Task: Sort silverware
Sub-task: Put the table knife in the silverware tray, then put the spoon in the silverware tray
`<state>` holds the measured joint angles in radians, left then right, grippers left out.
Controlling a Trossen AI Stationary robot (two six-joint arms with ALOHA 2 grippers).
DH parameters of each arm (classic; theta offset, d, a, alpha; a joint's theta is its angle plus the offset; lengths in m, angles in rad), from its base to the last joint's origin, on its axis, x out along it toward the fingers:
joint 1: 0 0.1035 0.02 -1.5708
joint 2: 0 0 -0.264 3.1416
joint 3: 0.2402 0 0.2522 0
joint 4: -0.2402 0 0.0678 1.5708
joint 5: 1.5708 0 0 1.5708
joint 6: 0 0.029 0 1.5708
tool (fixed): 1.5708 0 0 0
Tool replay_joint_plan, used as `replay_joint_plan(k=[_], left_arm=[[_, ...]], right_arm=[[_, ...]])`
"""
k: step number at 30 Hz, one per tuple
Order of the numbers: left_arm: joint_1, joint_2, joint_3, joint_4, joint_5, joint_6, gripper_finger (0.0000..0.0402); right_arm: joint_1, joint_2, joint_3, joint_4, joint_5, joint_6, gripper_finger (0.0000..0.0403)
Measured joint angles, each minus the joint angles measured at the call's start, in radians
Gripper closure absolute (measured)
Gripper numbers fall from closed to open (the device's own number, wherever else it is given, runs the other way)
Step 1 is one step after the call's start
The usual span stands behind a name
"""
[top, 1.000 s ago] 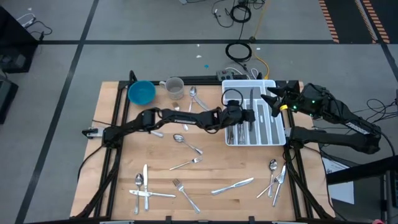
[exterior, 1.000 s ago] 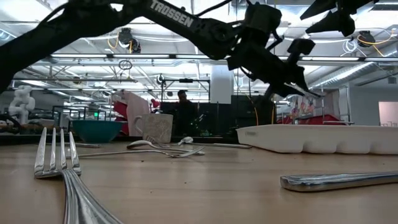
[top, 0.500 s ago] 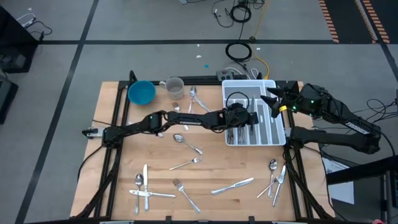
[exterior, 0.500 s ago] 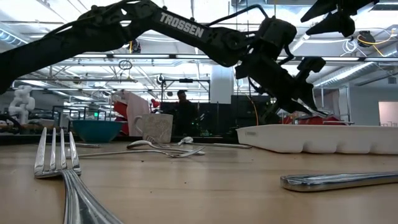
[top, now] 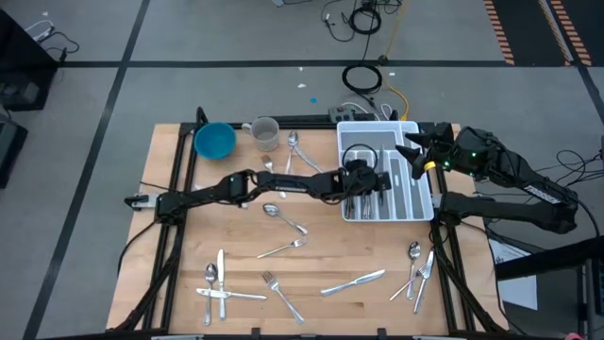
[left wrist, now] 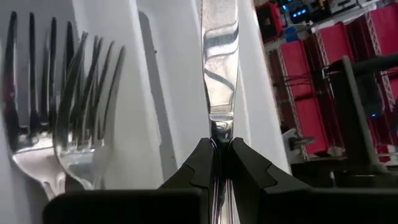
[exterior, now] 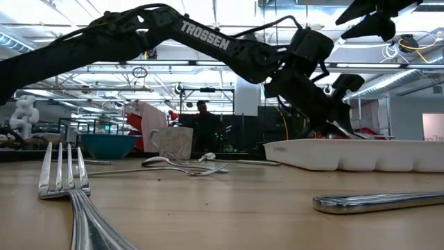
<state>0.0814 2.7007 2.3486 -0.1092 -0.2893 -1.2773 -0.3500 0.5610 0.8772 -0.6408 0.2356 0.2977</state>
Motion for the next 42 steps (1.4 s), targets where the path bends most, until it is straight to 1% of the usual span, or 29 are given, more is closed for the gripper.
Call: replay_joint_plan(k=[3,6,9,15,17,25,27,31,33,40,42], left_arm=[[0.000,0.006,0.000,0.013,0.001,0.000,0.0368],[-0.001,0.012,0.000,0.005,0.027,-0.003,0.0368],[-0.004,0.023,0.000,0.002,0.029,-0.031,0.0368],[-0.005,0.037,0.003,0.003,0.071,-0.057,0.0368],[-0.004,0.037,0.003,-0.003,0.071,-0.077,0.0368],[-0.001,0.037,0.003,-0.007,0.081,-0.079,0.0368],[0.000,0.037,0.003,-0.009,0.094,-0.078,0.0353],[0.004,0.038,0.002,-0.010,0.122,-0.076,0.0306],[0.007,0.038,0.002,-0.005,0.133,-0.072,0.0292],[0.019,0.039,-0.002,0.066,0.143,-0.026,0.0281],[0.029,0.037,0.000,0.073,0.172,-0.022,0.0280]], right_arm=[[0.000,0.000,0.000,0.000,0.000,-0.004,0.0152],[0.000,0.000,0.000,0.000,0.000,-0.007,0.0152],[0.000,0.000,0.000,0.000,0.000,-0.015,0.0152],[0.000,0.000,0.000,0.000,-0.002,-0.021,0.0152],[0.000,0.000,0.000,0.000,-0.002,-0.023,0.0152],[0.000,0.000,0.000,0.000,-0.008,-0.038,0.0152],[0.000,0.000,0.000,0.000,-0.023,-0.048,0.0152],[0.000,0.000,0.000,0.000,-0.036,-0.053,0.0152],[0.000,0.000,0.000,0.000,-0.049,-0.053,0.0151],[0.000,0.000,0.000,-0.011,-0.056,-0.057,0.0151],[0.000,0.000,0.000,-0.008,-0.055,-0.057,0.0151]])
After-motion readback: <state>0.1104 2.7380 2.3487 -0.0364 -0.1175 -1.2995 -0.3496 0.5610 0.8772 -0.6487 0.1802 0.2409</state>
